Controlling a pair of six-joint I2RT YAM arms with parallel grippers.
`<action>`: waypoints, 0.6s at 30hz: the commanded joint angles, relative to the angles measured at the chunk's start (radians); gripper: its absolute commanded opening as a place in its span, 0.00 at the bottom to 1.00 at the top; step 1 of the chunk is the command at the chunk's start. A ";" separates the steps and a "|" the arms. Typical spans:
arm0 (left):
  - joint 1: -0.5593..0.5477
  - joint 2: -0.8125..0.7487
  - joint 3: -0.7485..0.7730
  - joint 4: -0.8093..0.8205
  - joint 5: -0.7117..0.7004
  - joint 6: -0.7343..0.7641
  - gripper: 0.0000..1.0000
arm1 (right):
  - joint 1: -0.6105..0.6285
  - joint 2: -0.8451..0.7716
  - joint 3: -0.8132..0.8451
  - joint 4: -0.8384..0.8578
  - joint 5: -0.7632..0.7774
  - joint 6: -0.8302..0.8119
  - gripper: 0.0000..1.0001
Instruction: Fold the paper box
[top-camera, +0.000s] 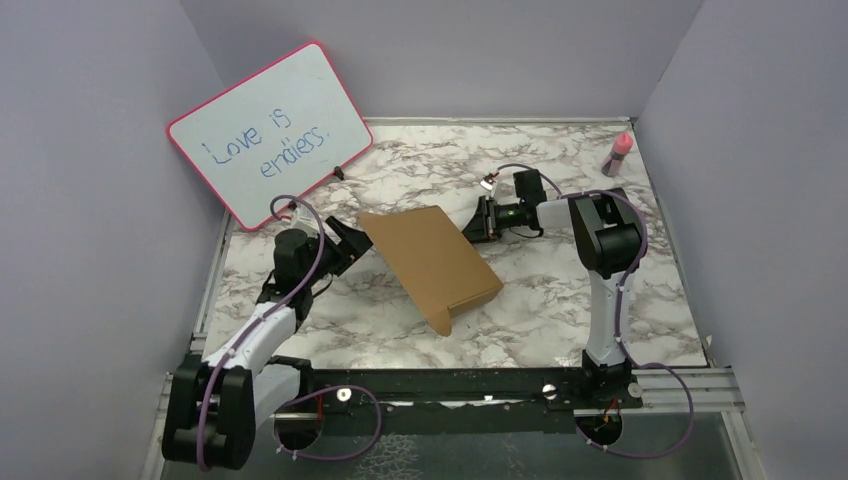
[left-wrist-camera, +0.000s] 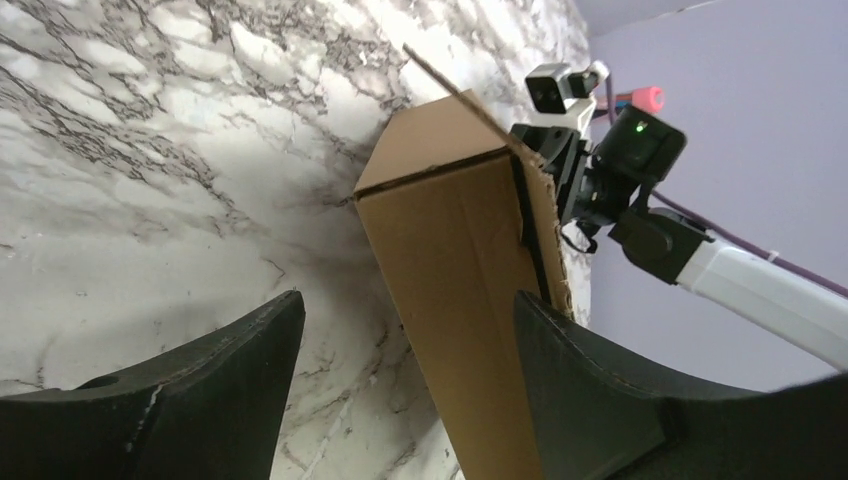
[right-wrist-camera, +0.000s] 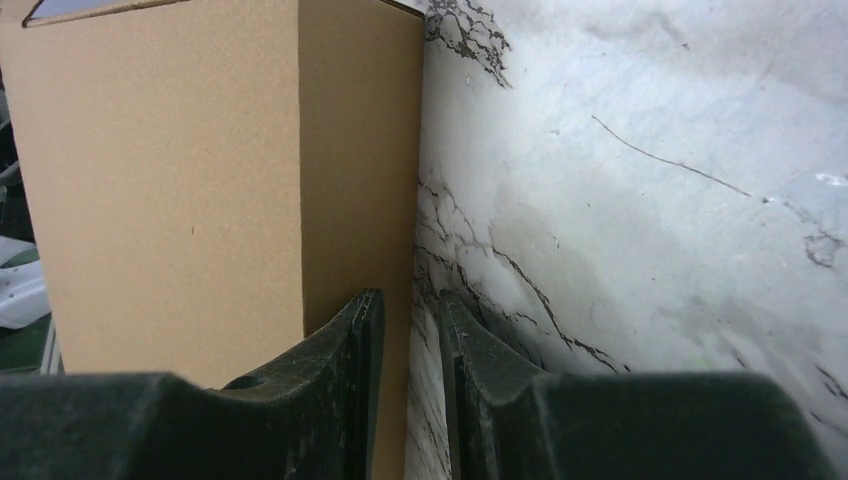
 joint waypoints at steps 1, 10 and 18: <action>-0.046 0.093 0.064 0.091 0.030 0.001 0.76 | 0.005 0.018 0.013 -0.051 0.096 -0.050 0.33; -0.105 0.132 0.088 0.123 -0.023 -0.015 0.76 | 0.004 -0.093 -0.035 0.038 0.090 0.017 0.37; -0.204 0.188 0.115 0.219 -0.077 -0.065 0.69 | 0.005 -0.075 -0.016 0.075 0.044 0.061 0.37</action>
